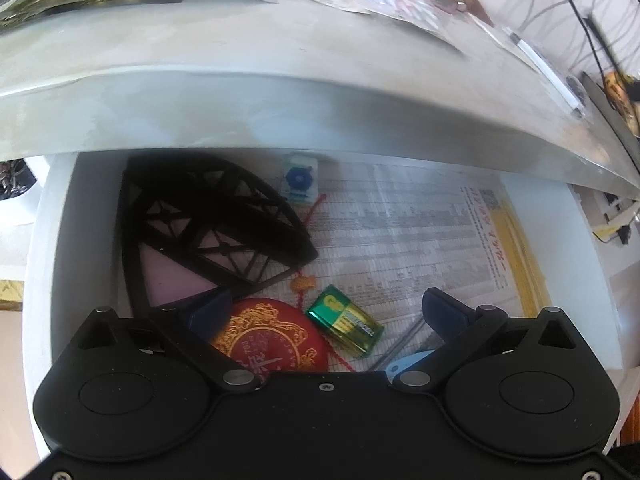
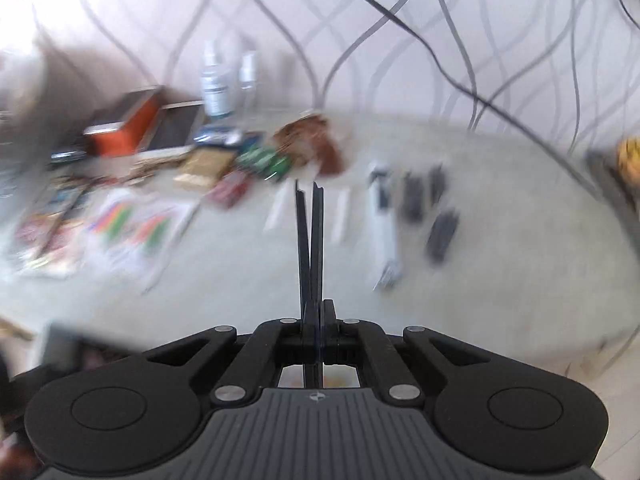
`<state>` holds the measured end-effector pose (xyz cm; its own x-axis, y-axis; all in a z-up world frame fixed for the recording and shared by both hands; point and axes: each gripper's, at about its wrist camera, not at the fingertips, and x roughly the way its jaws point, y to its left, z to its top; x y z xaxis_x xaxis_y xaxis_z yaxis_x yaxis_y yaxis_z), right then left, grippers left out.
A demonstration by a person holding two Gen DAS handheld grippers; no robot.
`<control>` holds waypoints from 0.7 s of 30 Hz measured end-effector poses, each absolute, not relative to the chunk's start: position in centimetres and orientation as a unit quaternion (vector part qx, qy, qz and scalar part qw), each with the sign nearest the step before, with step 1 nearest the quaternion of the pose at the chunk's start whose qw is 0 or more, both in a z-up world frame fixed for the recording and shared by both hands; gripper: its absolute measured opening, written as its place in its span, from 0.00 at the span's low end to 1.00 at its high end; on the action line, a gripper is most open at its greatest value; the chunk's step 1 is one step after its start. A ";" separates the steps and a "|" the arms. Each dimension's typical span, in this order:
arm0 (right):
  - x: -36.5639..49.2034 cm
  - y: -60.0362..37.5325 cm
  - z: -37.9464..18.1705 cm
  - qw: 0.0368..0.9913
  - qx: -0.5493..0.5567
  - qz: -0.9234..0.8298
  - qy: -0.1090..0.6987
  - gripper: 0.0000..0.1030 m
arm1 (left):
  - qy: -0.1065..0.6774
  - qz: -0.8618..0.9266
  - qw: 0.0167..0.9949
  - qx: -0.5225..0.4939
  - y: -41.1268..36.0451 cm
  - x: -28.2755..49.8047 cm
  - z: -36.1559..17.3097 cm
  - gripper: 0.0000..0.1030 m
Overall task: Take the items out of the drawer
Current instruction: 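Open the right gripper to release the stick on the countertop, then lower the right gripper into the drawer and grasp the black comb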
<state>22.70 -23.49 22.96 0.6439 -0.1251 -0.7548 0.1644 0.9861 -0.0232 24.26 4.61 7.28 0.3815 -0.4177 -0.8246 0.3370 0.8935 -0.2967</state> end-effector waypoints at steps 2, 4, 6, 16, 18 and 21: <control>26.2 -24.7 21.9 0.902 0.020 -0.091 0.422 0.01 | 0.510 -0.222 0.830 -0.043 4.7 24.4 7.2 1.00; 28.6 -25.5 21.0 0.900 0.012 -0.103 0.424 0.01 | 0.511 -0.220 0.829 -0.043 4.7 24.4 7.1 1.00; 30.3 -26.0 20.2 0.897 0.007 -0.115 0.428 0.01 | 0.511 -0.221 0.830 -0.043 4.7 24.4 7.1 1.00; 28.2 -25.8 20.2 0.904 0.025 -0.096 0.416 0.14 | 0.510 -0.227 0.829 -0.038 4.6 24.4 7.0 1.00; 25.8 -24.7 20.6 0.902 0.041 -0.044 0.428 0.14 | 0.509 -0.230 0.828 -0.040 4.6 24.4 7.0 1.00; 22.1 -22.5 19.6 0.874 0.048 0.020 0.483 0.14 | 0.509 -0.234 0.827 -0.041 4.6 24.3 7.1 1.00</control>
